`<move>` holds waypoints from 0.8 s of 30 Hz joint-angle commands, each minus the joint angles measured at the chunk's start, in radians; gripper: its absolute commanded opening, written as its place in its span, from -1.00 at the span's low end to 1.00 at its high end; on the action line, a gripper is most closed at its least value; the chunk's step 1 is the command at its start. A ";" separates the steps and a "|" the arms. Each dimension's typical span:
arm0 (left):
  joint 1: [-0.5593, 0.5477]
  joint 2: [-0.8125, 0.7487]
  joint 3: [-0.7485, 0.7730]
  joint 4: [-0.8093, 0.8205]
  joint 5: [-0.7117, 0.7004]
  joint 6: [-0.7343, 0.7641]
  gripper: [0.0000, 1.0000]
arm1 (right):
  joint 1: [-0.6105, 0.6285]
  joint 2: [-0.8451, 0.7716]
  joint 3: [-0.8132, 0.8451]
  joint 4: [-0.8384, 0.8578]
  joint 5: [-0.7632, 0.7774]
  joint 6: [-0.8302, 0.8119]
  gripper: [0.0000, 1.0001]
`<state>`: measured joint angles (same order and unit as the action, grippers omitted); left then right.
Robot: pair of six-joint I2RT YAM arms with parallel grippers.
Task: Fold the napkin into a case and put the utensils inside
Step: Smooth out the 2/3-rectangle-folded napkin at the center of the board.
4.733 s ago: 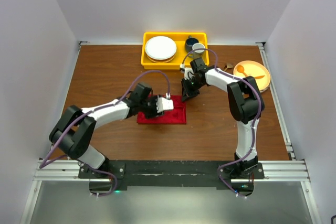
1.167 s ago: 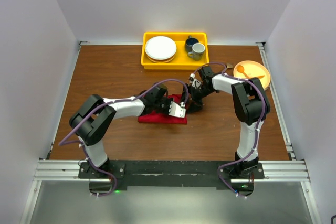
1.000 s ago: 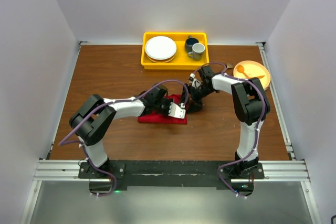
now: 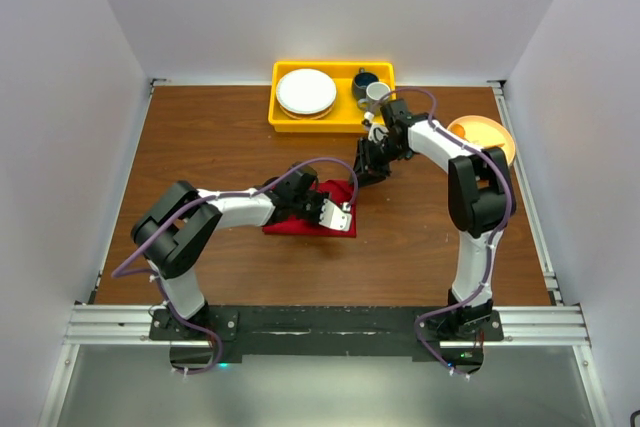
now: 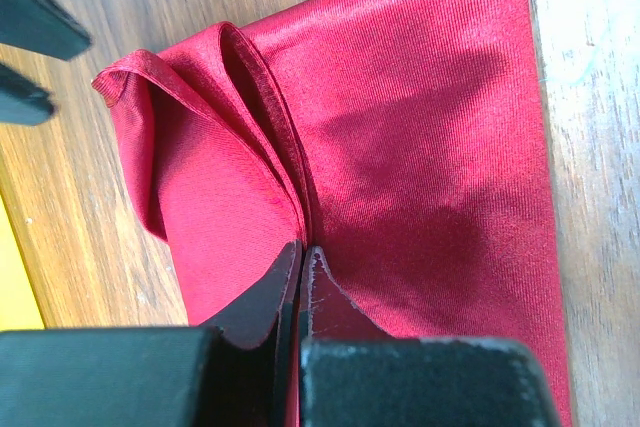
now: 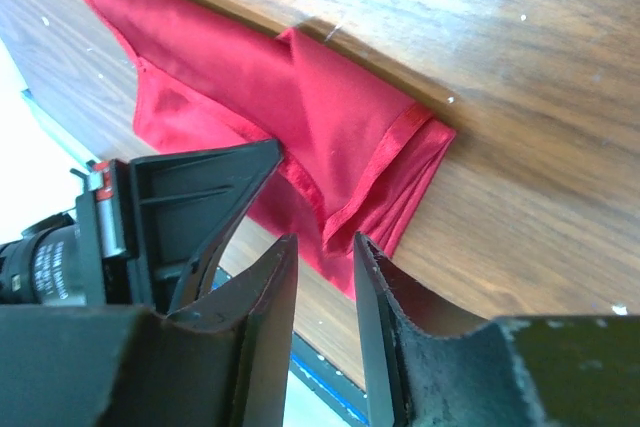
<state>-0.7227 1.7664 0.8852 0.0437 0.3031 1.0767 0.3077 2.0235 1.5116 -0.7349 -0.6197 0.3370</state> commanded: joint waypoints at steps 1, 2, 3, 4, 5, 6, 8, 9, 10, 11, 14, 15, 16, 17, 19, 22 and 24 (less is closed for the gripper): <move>-0.007 0.010 -0.020 -0.024 0.024 -0.001 -1.00 | 0.004 0.023 -0.019 0.034 0.006 0.026 -0.35; -0.006 0.007 -0.020 -0.024 0.024 -0.001 -1.00 | 0.004 0.032 -0.019 0.037 0.005 0.028 -0.35; -0.006 0.008 -0.019 -0.025 0.024 -0.001 -1.00 | 0.004 0.034 -0.019 0.045 0.003 0.030 -0.35; -0.006 0.008 -0.019 -0.027 0.024 -0.001 -1.00 | 0.004 0.034 -0.021 0.049 0.003 0.033 -0.36; -0.006 0.010 -0.015 -0.027 0.022 0.000 -1.00 | 0.002 0.034 -0.024 0.054 0.003 0.034 -0.41; -0.006 0.011 -0.017 -0.030 0.022 0.000 -1.00 | 0.004 0.034 -0.027 0.058 0.000 0.034 -0.45; -0.006 0.010 -0.018 -0.030 0.022 0.003 -1.00 | 0.004 0.029 -0.036 0.060 -0.006 0.033 -0.61; -0.006 0.011 -0.017 -0.033 0.022 0.005 -1.00 | 0.002 0.020 -0.040 0.060 -0.009 0.030 -0.68; -0.006 0.013 -0.018 -0.033 0.022 0.006 -1.00 | 0.002 0.015 -0.045 0.058 -0.012 0.022 -0.74; -0.006 0.011 -0.019 -0.033 0.022 0.006 -1.00 | 0.004 0.012 -0.053 0.057 -0.015 0.016 -0.81; -0.006 0.015 -0.019 -0.031 0.021 0.005 -1.00 | 0.004 -0.008 -0.074 0.051 -0.020 -0.010 -1.00; -0.006 0.016 -0.017 -0.030 0.021 0.003 -1.00 | 0.004 -0.008 -0.079 0.046 -0.018 -0.019 -1.00; -0.006 0.019 -0.015 -0.030 0.021 -0.004 -1.00 | 0.004 -0.005 -0.083 0.046 -0.018 -0.030 -1.00; -0.006 0.021 -0.015 -0.030 0.016 -0.007 -1.00 | 0.002 -0.003 -0.091 0.048 -0.021 -0.033 -1.00; -0.006 0.024 -0.011 -0.028 0.014 -0.015 -1.00 | 0.004 0.004 -0.103 0.060 -0.029 -0.036 -1.00; -0.004 0.024 -0.003 -0.031 0.011 -0.032 -1.00 | 0.018 0.021 -0.113 0.069 -0.011 -0.053 -1.00; -0.004 0.024 -0.003 -0.030 0.008 -0.038 -1.00 | 0.030 0.046 -0.113 0.078 0.004 -0.055 -1.00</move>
<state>-0.7227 1.7672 0.8852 0.0444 0.3027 1.0725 0.3157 2.0663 1.4017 -0.6815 -0.6220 0.3153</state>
